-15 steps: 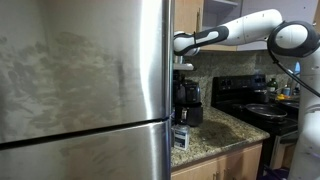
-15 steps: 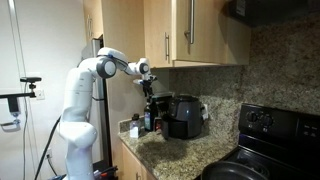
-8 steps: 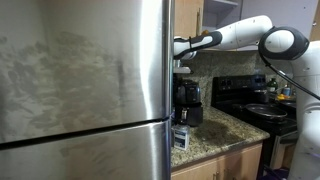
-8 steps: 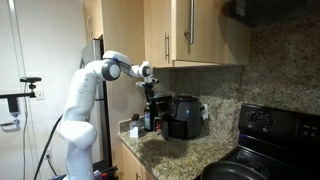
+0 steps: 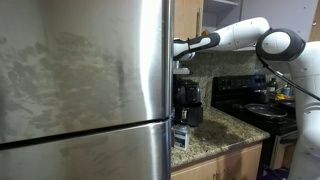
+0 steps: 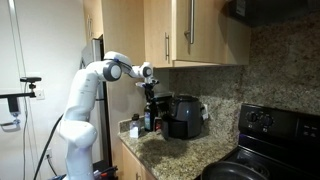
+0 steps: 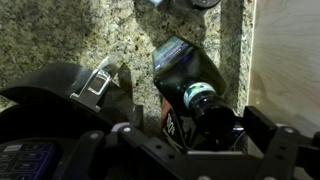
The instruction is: Move the bottle to the right
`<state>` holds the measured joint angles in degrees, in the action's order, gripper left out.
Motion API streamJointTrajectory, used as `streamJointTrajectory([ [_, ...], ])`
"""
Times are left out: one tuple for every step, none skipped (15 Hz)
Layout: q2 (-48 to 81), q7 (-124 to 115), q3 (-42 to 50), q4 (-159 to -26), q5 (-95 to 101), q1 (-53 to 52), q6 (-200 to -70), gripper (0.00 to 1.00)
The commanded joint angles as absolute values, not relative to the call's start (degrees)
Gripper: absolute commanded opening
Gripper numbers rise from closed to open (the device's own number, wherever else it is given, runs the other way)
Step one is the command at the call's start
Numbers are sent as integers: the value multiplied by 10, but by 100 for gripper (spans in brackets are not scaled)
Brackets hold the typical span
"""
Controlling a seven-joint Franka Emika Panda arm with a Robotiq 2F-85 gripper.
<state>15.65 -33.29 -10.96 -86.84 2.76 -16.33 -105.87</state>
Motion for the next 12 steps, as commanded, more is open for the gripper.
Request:
streamJointTrajectory([
  [164,-334,-104,-864,24,-172,-1046,100],
  [168,-336,-103,-863,24,-172,-1042,100],
  [172,-339,-102,-861,25,-173,-1042,100],
  [175,-336,-103,-859,22,-173,-1037,100],
  [165,-334,-103,-866,26,-174,-1050,100],
  [167,-334,-102,-867,26,-174,-1049,100],
  [170,-334,-102,-867,26,-174,-1049,100],
  [172,-334,-102,-867,25,-174,-1049,100],
  [171,-331,-102,-868,28,-175,-1055,75],
  [170,-332,-102,-869,31,-175,-1057,74],
  [170,-330,-102,-869,31,-175,-1059,68],
  [170,-330,-102,-869,32,-176,-1060,60],
])
